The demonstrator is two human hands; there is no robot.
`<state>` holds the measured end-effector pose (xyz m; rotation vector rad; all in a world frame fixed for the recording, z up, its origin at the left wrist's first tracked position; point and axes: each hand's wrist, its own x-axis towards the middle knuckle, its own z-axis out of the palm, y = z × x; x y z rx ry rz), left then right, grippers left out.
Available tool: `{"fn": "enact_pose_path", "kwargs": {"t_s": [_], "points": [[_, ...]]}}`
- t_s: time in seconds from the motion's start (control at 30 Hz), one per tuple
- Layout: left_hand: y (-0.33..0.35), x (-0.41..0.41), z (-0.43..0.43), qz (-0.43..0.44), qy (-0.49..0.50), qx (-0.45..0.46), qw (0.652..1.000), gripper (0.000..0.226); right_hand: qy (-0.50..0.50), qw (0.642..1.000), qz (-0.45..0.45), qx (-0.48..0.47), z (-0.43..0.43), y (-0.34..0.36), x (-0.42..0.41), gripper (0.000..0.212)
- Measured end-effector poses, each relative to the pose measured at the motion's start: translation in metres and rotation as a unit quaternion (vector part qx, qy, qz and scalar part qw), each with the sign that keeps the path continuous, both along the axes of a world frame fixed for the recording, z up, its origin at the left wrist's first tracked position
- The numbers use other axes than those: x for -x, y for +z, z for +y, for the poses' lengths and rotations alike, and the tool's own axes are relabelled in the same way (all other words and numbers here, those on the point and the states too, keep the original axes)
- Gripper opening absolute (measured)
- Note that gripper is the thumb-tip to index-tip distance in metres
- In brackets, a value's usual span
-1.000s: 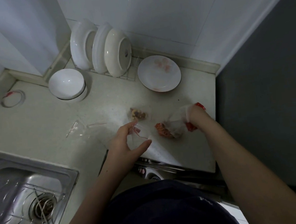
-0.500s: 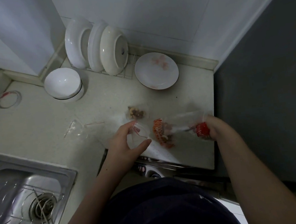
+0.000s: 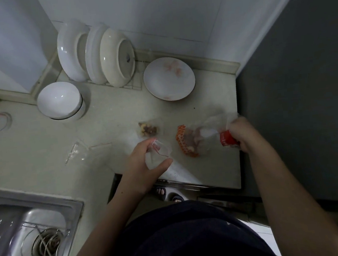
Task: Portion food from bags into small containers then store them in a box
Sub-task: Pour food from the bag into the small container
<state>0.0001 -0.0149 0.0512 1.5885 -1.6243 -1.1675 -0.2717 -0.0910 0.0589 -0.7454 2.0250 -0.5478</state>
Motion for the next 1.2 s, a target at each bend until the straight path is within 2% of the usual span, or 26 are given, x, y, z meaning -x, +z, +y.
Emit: {"fn": "enact_pose_path", "kwargs": {"t_s": [0.07, 0.13, 0.27, 0.37, 0.4, 0.5, 0.53, 0.63, 0.7, 0.77, 0.8, 0.83, 0.9, 0.97, 1.0, 1.07, 1.13, 1.2], "points": [[0.0, 0.001, -0.001, -0.004, 0.001, 0.003, 1.0, 0.059, 0.067, 0.995, 0.067, 0.011, -0.003, -0.005, -0.001, 0.014], [0.0, 0.002, -0.002, -0.01, 0.001, 0.009, 1.0, 0.057, 0.122, 0.985, 0.121, -0.015, -0.004, -0.011, -0.001, 0.017], [-0.002, 0.001, -0.002, -0.021, -0.005, 0.019, 1.0, 0.054, 0.22, 0.962, 0.135, -0.087, -0.006, -0.011, -0.016, 0.025], [-0.004, 0.0, -0.003, -0.02, -0.004, 0.016, 1.0, 0.055, 0.29, 0.907, 0.201, -0.231, -0.018, -0.007, -0.042, 0.033], [-0.004, 0.0, -0.003, -0.019, -0.003, 0.017, 1.0, 0.056, 0.32, 0.884, 0.226, -0.253, -0.021, -0.012, -0.046, 0.035], [-0.005, 0.0, -0.003, -0.02, -0.001, 0.024, 1.0, 0.056, 0.338, 0.863, 0.259, -0.273, -0.028, -0.018, -0.063, 0.036], [-0.005, -0.001, -0.004, -0.022, -0.001, 0.024, 0.999, 0.057, 0.34, 0.863, 0.264, -0.265, -0.031, -0.019, -0.07, 0.039], [-0.005, -0.002, -0.003, -0.021, 0.002, 0.021, 1.0, 0.059, 0.324, 0.893, 0.222, -0.22, -0.029, -0.03, -0.08, 0.048], [-0.004, -0.003, -0.003, -0.013, 0.007, 0.02, 1.0, 0.06, 0.353, 0.883, 0.21, -0.23, -0.025, -0.027, -0.083, 0.042], [-0.004, -0.004, -0.003, -0.007, 0.013, 0.021, 1.0, 0.057, 0.347, 0.896, 0.168, -0.218, -0.023, -0.022, -0.079, 0.032], [-0.004, -0.005, -0.003, -0.007, 0.018, 0.023, 1.0, 0.057, 0.343, 0.895, 0.152, -0.242, -0.025, -0.02, -0.072, 0.022], [-0.004, -0.007, -0.003, -0.008, 0.023, 0.023, 0.999, 0.056, 0.331, 0.907, 0.112, -0.235, -0.022, -0.019, -0.064, 0.01], [-0.006, -0.01, -0.002, -0.012, 0.028, 0.022, 0.999, 0.057, 0.173, 0.97, -0.01, -0.17, -0.019, -0.01, -0.053, 0.02], [-0.007, -0.012, -0.001, -0.017, 0.03, 0.02, 0.999, 0.058, 0.166, 0.979, 0.006, -0.118, -0.017, -0.013, -0.031, 0.026], [-0.007, -0.012, -0.001, -0.019, 0.031, 0.02, 0.999, 0.058, 0.198, 0.973, 0.03, -0.111, -0.017, -0.017, -0.023, 0.027], [-0.008, -0.012, -0.002, -0.018, 0.031, 0.023, 0.999, 0.058, 0.213, 0.968, 0.022, -0.128, -0.014, -0.011, -0.022, 0.024], [-0.007, -0.011, -0.003, -0.017, 0.029, 0.025, 0.999, 0.057, 0.168, 0.978, 0.011, -0.125, -0.016, -0.003, -0.022, 0.021], [-0.007, -0.009, -0.005, -0.015, 0.027, 0.023, 0.999, 0.055, 0.124, 0.987, 0.002, -0.105, -0.019, 0.003, -0.018, 0.027]]}}
